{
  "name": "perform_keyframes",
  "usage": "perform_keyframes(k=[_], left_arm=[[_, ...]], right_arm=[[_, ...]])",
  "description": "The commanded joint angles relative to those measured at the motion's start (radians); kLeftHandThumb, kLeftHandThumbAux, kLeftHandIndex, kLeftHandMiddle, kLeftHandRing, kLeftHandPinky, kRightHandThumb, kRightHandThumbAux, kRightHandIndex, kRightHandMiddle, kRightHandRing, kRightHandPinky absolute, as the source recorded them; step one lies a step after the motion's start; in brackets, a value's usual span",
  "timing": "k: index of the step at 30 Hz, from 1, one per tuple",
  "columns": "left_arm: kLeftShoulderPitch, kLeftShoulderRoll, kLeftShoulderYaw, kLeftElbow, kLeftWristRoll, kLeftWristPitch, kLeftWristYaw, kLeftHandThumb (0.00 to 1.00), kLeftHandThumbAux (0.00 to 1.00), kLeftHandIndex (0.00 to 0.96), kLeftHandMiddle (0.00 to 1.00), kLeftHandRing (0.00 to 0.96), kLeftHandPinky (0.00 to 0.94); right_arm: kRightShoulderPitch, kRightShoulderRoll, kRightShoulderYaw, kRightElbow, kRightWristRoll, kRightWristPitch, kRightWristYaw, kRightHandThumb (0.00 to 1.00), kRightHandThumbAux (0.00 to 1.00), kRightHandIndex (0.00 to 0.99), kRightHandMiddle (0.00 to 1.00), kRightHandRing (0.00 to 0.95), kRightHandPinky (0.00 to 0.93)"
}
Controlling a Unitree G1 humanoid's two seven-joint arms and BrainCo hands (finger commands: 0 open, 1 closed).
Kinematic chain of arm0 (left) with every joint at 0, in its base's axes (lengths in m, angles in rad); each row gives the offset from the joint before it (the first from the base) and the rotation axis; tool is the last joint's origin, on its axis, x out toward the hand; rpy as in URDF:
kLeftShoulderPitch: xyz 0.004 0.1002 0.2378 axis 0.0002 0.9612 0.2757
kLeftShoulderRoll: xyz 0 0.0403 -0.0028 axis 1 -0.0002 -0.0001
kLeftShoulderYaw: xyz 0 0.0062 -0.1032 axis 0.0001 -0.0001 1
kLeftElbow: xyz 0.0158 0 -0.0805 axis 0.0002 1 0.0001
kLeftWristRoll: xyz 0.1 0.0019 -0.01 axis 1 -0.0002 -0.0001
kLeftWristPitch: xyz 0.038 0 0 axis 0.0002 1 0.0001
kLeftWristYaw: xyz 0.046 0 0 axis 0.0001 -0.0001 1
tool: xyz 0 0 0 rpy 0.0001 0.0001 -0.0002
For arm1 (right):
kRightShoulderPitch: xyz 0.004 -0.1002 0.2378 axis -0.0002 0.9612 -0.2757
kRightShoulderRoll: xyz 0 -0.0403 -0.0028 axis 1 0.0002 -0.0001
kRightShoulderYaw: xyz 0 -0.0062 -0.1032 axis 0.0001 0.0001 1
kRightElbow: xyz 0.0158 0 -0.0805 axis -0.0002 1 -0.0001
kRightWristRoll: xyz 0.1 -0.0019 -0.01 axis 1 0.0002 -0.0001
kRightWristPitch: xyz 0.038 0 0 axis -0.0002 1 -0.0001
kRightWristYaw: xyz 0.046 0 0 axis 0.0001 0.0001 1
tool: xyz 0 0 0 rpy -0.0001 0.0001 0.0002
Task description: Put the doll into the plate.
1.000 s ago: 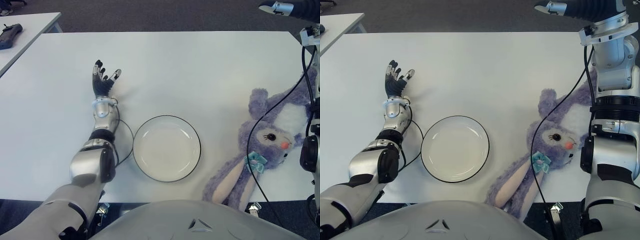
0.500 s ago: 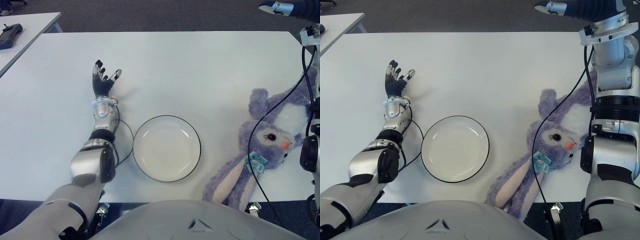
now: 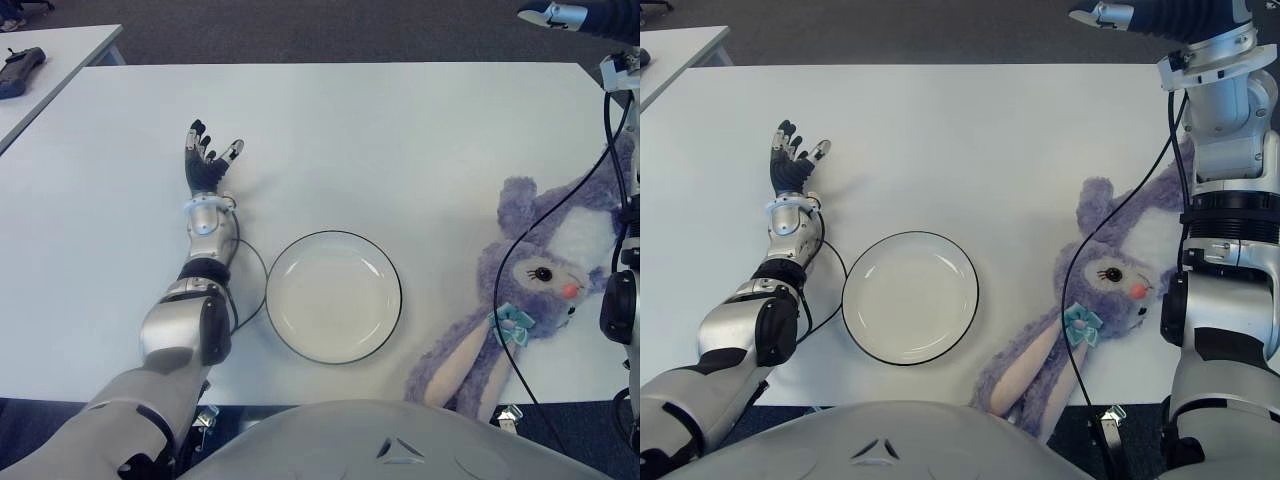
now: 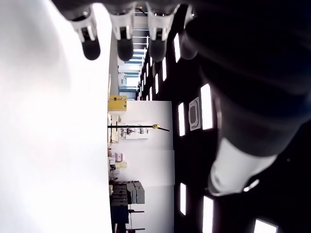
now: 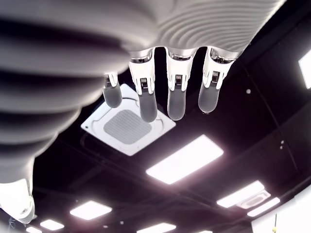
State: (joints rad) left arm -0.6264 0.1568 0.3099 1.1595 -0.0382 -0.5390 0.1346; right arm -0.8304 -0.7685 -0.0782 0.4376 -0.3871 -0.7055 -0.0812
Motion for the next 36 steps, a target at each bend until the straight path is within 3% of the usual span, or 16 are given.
perform_keyframes(k=[1,8,9,10,11,12,14,18,21,36], left_arm=[[0.211,-0.087,0.001,0.181,-0.001,0.151,-0.001,0.045,0.810,0.052,0.014,0.000,0.024],[0.213,-0.080,0.000,0.181,0.001,0.145,-0.002,0.045,0.812,0.050,0.008,0.000,0.021],[0.214,-0.079,0.000,0.180,0.001,0.143,-0.003,0.045,0.813,0.050,0.007,0.000,0.021],[0.214,-0.078,0.001,0.181,0.000,0.144,-0.005,0.043,0.813,0.049,0.006,0.000,0.022],[0.214,-0.077,0.002,0.181,-0.002,0.146,-0.007,0.026,0.813,0.048,0.006,0.000,0.023],[0.213,-0.076,0.003,0.181,-0.002,0.147,-0.008,0.023,0.813,0.047,0.006,0.000,0.023],[0.212,-0.074,0.003,0.181,-0.004,0.152,-0.011,0.018,0.810,0.046,0.006,0.000,0.020],[0.210,-0.071,0.004,0.182,-0.007,0.160,-0.013,0.003,0.809,0.045,0.007,0.000,0.016],[0.208,-0.070,0.003,0.182,-0.005,0.162,-0.010,0.005,0.811,0.046,0.007,0.000,0.016],[0.207,-0.071,0.016,0.184,-0.010,0.163,-0.010,0.011,0.805,0.050,0.017,0.000,0.018]], right_arm=[[-0.017,0.010,0.010,-0.010,-0.005,0.022,0.012,0.079,0.572,0.069,0.139,0.111,0.109],[-0.013,0.017,0.014,-0.027,-0.010,0.034,0.010,0.079,0.572,0.069,0.139,0.111,0.109],[0.392,-0.003,-0.156,-0.129,-0.028,-0.173,0.029,0.079,0.572,0.069,0.139,0.111,0.109],[0.694,-0.020,-0.282,-0.214,-0.053,-0.319,0.044,0.201,0.466,0.021,0.042,0.034,0.055],[0.897,-0.030,-0.367,-0.275,-0.072,-0.414,0.055,0.231,0.436,0.008,0.016,0.014,0.041],[0.999,-0.035,-0.410,-0.308,-0.082,-0.460,0.061,0.236,0.431,0.006,0.012,0.011,0.039],[0.987,-0.040,-0.393,-0.345,-0.125,-0.418,0.062,0.233,0.420,0.001,0.006,0.006,0.032],[0.880,-0.052,-0.264,-0.332,-0.264,-0.342,-0.022,0.221,0.421,0.000,0.009,0.004,0.015],[0.832,-0.049,-0.208,-0.311,-0.324,-0.323,-0.072,0.226,0.427,0.003,0.013,0.004,0.012],[0.844,-0.046,-0.204,-0.379,-0.387,-0.325,-0.120,0.270,0.477,0.007,0.004,0.000,0.008]])
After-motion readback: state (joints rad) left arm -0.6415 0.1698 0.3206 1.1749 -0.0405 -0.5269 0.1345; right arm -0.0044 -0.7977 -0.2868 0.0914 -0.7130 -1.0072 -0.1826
